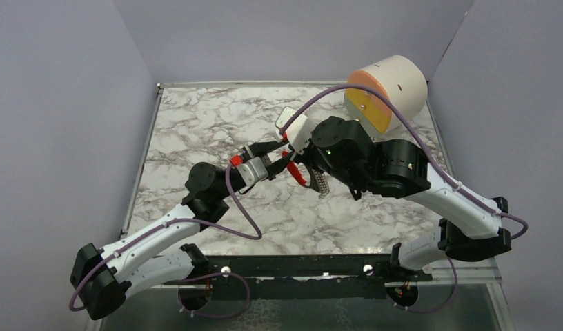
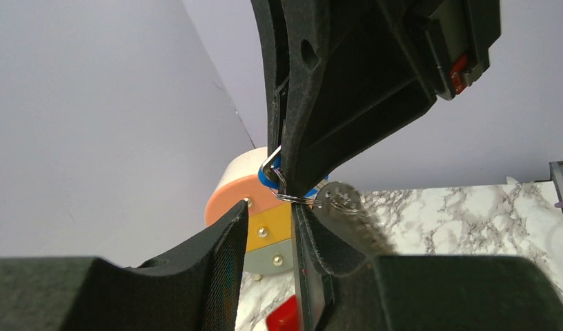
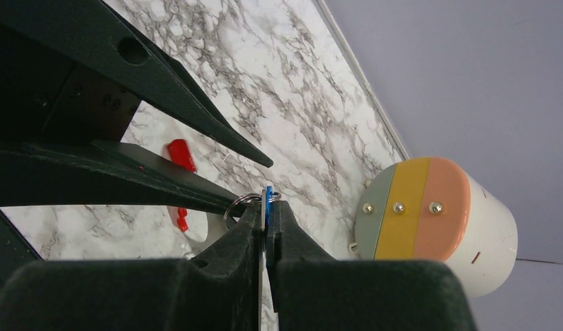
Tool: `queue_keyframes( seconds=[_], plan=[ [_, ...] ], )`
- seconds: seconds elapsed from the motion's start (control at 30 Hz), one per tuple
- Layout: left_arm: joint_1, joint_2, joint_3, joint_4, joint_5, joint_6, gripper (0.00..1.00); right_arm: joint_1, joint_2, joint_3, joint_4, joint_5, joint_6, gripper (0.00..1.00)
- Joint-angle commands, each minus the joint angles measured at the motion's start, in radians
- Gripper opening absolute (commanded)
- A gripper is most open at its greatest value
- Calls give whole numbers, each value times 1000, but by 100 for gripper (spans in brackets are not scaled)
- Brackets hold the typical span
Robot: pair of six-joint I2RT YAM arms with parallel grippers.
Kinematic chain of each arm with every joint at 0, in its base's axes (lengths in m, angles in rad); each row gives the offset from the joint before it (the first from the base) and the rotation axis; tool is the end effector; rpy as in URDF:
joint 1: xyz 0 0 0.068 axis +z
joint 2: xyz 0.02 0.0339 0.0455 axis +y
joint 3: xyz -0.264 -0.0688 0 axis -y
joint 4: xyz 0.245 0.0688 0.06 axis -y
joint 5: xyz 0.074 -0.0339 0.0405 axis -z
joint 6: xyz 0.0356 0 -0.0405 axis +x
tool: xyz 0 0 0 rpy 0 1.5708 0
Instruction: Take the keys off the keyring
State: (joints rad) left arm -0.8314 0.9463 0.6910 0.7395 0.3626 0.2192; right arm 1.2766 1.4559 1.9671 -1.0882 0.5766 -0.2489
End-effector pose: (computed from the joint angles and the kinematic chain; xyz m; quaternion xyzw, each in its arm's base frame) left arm 0.1341 -0.1657 0.3738 0.3885 0.3625 -0.3426 0.7748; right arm 0.0943 0.2442 0.4913 -0.4843 0.7029 0.0070 0.5209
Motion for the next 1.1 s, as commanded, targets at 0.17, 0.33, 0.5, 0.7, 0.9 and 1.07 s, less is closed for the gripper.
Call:
queue_keyframes(
  seconds=[0.17, 0.33, 0.5, 0.7, 0.9, 1.07],
  plan=[
    [-2, -47, 0, 40, 25, -34, 33, 9, -4, 20, 38, 31, -10, 1],
    [-1, -30, 5, 40, 27, -36, 33, 11, -3, 16, 42, 29, -10, 1],
    [-2, -13, -1, 39, -1, -20, 34, 15, -12, 9, 47, 30, -10, 1],
    [-2, 2, 3, 40, 2, -24, 34, 20, -15, 2, 47, 31, -10, 1],
    [-2, 24, 13, 40, -2, -29, 34, 29, -14, 3, 46, 35, -9, 1],
    [-1, 35, 9, 40, -24, -34, 34, 37, -21, -5, 57, 41, -14, 1]
  ],
)
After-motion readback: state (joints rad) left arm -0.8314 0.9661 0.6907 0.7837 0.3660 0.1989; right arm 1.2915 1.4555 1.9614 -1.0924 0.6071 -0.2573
